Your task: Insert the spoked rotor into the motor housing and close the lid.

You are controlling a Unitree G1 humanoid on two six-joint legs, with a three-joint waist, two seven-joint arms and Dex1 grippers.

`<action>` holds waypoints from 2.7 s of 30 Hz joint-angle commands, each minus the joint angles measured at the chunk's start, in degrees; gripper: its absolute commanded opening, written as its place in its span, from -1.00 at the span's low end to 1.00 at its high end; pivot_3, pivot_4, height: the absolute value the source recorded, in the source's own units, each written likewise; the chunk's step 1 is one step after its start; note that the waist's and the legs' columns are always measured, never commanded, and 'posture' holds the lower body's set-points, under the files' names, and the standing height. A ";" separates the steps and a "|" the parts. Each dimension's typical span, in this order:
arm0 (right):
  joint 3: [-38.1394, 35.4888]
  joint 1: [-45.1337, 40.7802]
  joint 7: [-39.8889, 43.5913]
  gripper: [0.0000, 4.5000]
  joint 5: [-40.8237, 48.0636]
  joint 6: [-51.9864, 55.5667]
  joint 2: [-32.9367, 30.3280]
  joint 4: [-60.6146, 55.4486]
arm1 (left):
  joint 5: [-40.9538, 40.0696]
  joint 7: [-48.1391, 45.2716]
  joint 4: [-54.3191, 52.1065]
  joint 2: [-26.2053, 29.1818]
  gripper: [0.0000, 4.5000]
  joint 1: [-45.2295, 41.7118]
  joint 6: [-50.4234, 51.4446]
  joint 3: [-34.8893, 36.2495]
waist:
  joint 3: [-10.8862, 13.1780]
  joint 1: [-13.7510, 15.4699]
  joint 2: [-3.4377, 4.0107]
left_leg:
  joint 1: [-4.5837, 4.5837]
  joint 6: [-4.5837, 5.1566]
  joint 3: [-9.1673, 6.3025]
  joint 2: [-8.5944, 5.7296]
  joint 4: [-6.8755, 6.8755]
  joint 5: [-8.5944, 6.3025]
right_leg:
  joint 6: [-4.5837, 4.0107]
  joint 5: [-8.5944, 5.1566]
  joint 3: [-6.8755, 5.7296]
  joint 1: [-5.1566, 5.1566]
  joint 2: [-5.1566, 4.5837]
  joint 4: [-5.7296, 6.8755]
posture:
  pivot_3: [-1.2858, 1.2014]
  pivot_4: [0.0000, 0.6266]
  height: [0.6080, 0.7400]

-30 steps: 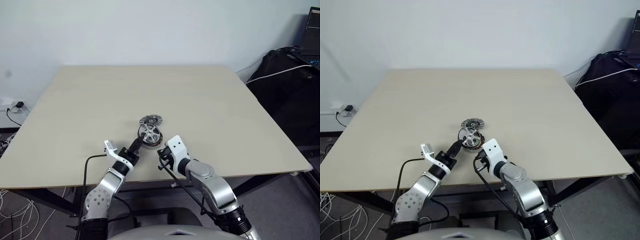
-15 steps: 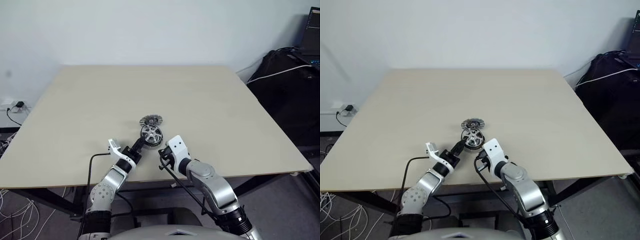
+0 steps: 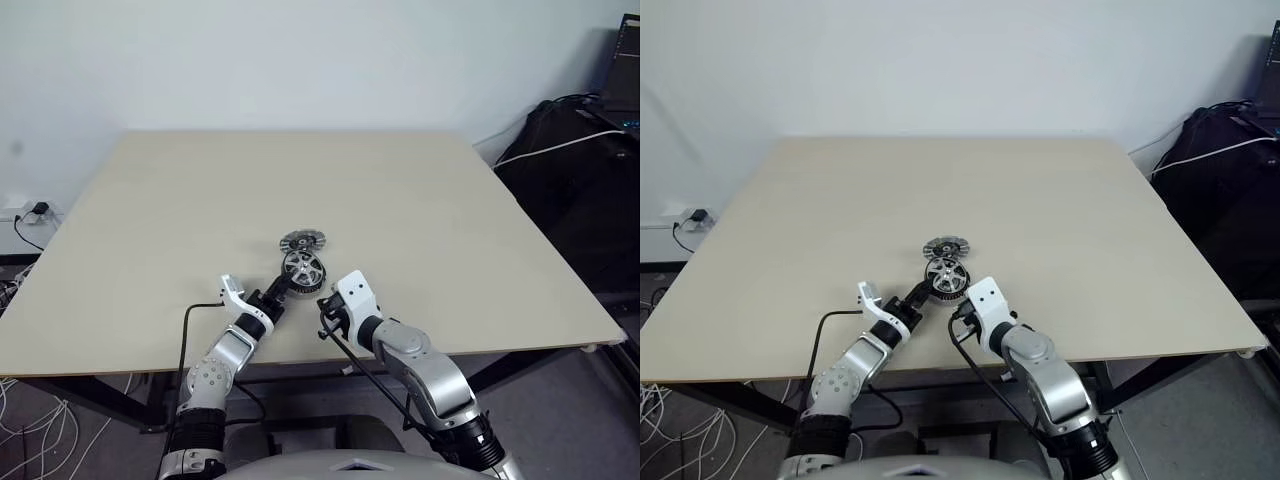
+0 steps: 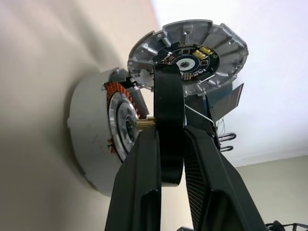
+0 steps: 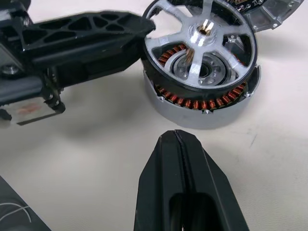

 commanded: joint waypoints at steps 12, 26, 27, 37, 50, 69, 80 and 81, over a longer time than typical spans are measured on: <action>-0.78 -0.18 -0.47 -1.00 0.42 -0.74 0.24 -2.79 | 0.29 -2.24 1.63 -5.27 -0.84 -3.26 0.83 -1.05 | 0.00 0.01 0.00 | -0.01 0.00 -0.01 0.00 0.00 0.00 | 0.00 0.00 -0.01 0.00 0.00 0.00 | 0.03 -1.00 1.00; -0.67 -0.15 -0.42 -1.00 0.41 -0.88 0.29 -2.71 | 0.76 -2.57 2.14 -5.17 0.35 -3.72 0.56 -1.21 | -0.01 0.03 0.01 | -0.01 0.00 -0.03 0.00 0.02 0.00 | 0.00 0.00 -0.02 0.01 0.00 0.00 | 0.03 -1.00 1.00; -0.68 -0.15 -0.43 -1.00 0.41 -0.87 0.32 -2.69 | 0.69 -2.66 1.89 -5.11 0.51 -3.66 0.49 -1.12 | -0.01 0.04 0.01 | 0.00 0.00 -0.05 -0.01 0.04 0.00 | 0.00 0.00 -0.03 0.04 0.00 0.01 | 0.03 -1.00 1.00; -0.70 -0.21 -0.48 -1.00 0.55 -0.79 0.66 -2.50 | -1.41 -1.50 -4.84 -4.79 0.62 -0.72 0.54 -0.37 | -0.01 -0.03 0.02 | -0.12 0.01 -0.17 -0.02 0.18 0.00 | 0.01 0.01 -0.03 -0.01 0.01 0.07 | 0.03 -1.00 1.00; -0.51 -0.52 0.01 -1.00 0.59 -0.65 0.86 -2.08 | -2.55 0.94 -13.85 -3.61 0.62 5.95 0.71 0.49 | -0.01 -0.08 0.02 | -0.27 0.01 -0.27 -0.02 0.19 0.00 | 0.01 0.01 -0.14 -0.09 0.01 0.02 | 0.03 -1.00 1.00; -0.35 -0.62 -0.11 -1.00 0.52 -0.70 1.10 -1.91 | 8.65 -3.86 -11.59 -1.59 0.62 5.35 -1.77 -5.20 | -0.02 0.16 0.04 | -0.28 0.01 -0.38 -0.07 0.33 0.01 | 0.01 0.01 -0.20 0.02 0.01 0.04 | 0.03 -1.00 1.00; -0.56 -0.65 -0.11 -1.00 0.57 -0.65 0.98 -1.94 | 3.43 -1.39 -10.45 -4.87 0.62 6.63 -2.83 1.17 | -0.02 0.08 0.04 | -0.30 0.02 -0.42 -0.05 0.34 0.01 | 0.01 0.01 -0.21 -0.01 0.00 0.06 | 0.03 -1.00 1.00; -0.57 -0.66 -0.11 -1.00 0.57 -0.63 0.97 -1.93 | 2.29 -0.83 -10.44 -5.35 0.62 6.80 -2.95 2.09 | -0.02 0.06 0.03 | -0.31 0.02 -0.41 -0.05 0.34 0.01 | 0.02 0.01 -0.21 -0.02 0.01 0.06 | 0.03 -1.00 1.00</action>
